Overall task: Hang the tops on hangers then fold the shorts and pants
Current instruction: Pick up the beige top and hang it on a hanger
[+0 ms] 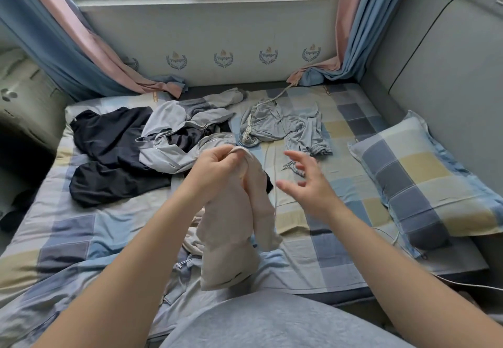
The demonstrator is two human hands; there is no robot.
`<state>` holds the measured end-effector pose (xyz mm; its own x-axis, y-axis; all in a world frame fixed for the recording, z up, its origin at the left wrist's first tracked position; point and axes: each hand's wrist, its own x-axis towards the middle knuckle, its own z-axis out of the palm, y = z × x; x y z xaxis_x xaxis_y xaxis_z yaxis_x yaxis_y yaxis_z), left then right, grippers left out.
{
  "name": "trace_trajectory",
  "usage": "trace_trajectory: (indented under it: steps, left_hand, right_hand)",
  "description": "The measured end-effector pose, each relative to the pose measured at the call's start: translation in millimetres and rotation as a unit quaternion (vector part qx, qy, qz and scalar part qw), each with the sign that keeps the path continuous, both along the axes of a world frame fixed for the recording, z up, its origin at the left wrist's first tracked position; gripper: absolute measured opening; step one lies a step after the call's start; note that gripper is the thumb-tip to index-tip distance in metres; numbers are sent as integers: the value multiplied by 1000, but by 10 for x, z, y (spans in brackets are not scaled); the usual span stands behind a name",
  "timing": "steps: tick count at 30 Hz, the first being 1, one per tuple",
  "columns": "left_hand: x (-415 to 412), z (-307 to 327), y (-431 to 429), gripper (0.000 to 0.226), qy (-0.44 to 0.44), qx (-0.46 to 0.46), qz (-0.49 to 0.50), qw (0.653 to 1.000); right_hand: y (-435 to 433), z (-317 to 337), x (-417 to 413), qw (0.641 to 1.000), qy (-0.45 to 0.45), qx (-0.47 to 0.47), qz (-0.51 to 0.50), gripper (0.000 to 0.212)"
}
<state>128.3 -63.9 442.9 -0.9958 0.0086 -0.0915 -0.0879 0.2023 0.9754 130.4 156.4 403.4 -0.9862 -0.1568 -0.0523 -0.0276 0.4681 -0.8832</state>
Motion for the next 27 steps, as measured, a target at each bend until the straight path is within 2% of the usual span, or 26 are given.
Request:
trace_trajectory:
  steps: [2,4,6,9,11,12,14,17,19,22,24,25,27]
  left_hand:
    - [26,83,45,24,-10,-7,-32,999]
    - [43,151,81,25,-20,11,-33,999]
    - [65,203,90,30,-42,43,-27,998]
    - [98,230,57,26,-85,83,-9,993]
    - [113,211,32,21,-118,115,17,986]
    - [112,189,18,21,-135,131,32,982]
    - [111,129,1,23,-169,159,52,971]
    - [77,11,-53,21,-208,190,93,955]
    - [8,-65,-124,22,-231,225,146,935]
    - [-120,-169,-299,24,-222,299,256,892]
    - [-146,-211,-371,10,-199,224,249,921]
    - [-126,-212,-365,17,-196,161,208,945]
    - [-63,-211,-279,62,-165,47,120,978]
  right_hand:
    - [-151,60,45,995,54,8,82,58]
    - [-309,44,92,992,74,13,105,46]
    - [-424,-2,156,994,76,25,78,29]
    - [-454,-59,193,992,110,52,24,28]
    - [-395,-55,192,989,131,68,14,18]
    - [-359,-42,186,988,132,82,15,22]
    - [-286,-11,170,985,132,110,15,35]
    - [-191,32,138,977,182,112,-7,34]
    - [-115,71,112,977,197,81,-28,32]
    - [42,132,61,987,150,19,-60,24]
    - [127,181,13,990,126,8,-66,24]
    - [148,216,-10,990,122,7,-62,26]
    - [140,316,-48,991,122,4,-47,30]
